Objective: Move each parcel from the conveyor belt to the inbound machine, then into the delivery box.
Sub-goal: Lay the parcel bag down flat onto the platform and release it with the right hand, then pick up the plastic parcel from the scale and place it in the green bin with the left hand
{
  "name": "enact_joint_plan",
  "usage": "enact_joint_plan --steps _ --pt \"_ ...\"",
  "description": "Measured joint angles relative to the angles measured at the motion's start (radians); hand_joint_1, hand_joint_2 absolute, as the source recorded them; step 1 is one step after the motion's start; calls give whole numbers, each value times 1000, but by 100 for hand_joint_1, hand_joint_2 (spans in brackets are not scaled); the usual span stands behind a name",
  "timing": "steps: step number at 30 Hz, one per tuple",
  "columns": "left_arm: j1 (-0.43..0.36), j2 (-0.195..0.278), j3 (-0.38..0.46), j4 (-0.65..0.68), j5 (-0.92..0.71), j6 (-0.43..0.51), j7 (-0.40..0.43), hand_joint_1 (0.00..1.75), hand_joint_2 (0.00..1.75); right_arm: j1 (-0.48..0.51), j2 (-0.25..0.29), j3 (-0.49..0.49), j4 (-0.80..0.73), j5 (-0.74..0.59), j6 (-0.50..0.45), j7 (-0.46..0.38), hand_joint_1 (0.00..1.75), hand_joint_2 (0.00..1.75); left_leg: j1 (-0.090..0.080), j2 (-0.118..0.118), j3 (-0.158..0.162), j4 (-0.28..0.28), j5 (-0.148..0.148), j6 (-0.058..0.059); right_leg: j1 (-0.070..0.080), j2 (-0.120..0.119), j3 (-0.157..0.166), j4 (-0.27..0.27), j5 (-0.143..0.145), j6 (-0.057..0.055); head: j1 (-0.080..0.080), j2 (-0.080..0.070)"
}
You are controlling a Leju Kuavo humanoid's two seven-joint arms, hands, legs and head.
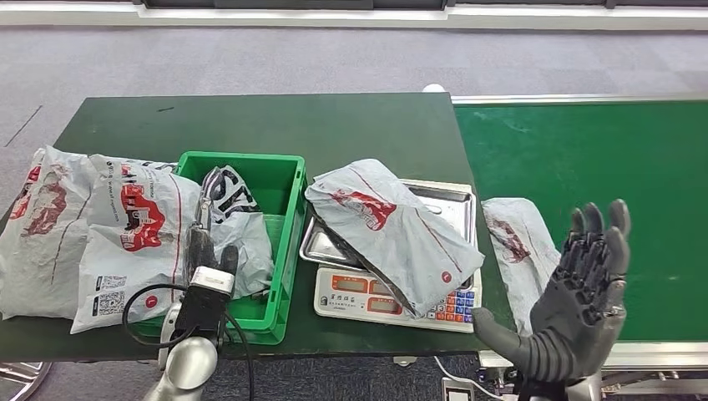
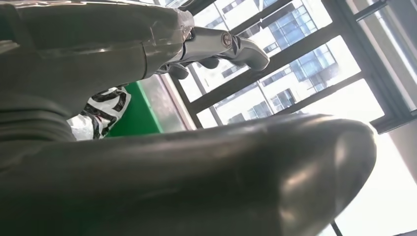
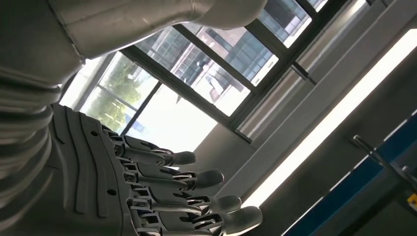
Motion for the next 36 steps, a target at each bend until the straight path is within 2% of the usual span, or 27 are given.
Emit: enact_joint_plan --steps 2,6,9,13,18,24,36 --pt "-5 1 -1 3 -2 0 2 0 0 11 2 0 -21 0 0 -1 0 175 0 0 0 0 0 0 0 0 0 0 0 0 0 0" --pt "-8 1 -2 5 -7 -2 3 0 175 21 3 0 -46 1 0 -2 0 175 0 0 1 0 0 0 0 1 0 0 0 0 0 0" --pt "-11 3 -11 8 -48 -18 15 0 175 32 3 0 -59 -9 0 -25 0 175 0 0 1 0 0 0 0 0 1 0 0 0 0 0" --pt "-25 9 -44 21 -208 -47 63 0 175 72 4 0 -99 -89 6 -90 0 175 0 -1 1 0 0 0 0 0 1 0 0 0 0 0" --pt "-103 19 -110 74 -346 -112 125 0 175 82 4 -7 -124 -185 85 -118 0 175 0 0 1 0 0 0 0 0 1 0 0 0 0 0" --pt "-172 21 -160 144 -372 -155 145 0 175 82 4 -33 -125 -230 134 -139 0 175 0 1 2 0 1 0 0 1 1 0 1 0 0 0" --pt "-194 23 -178 189 -389 -164 153 0 175 82 4 -49 -125 -239 146 -141 0 175 0 0 1 0 0 0 0 1 1 0 1 0 0 0"
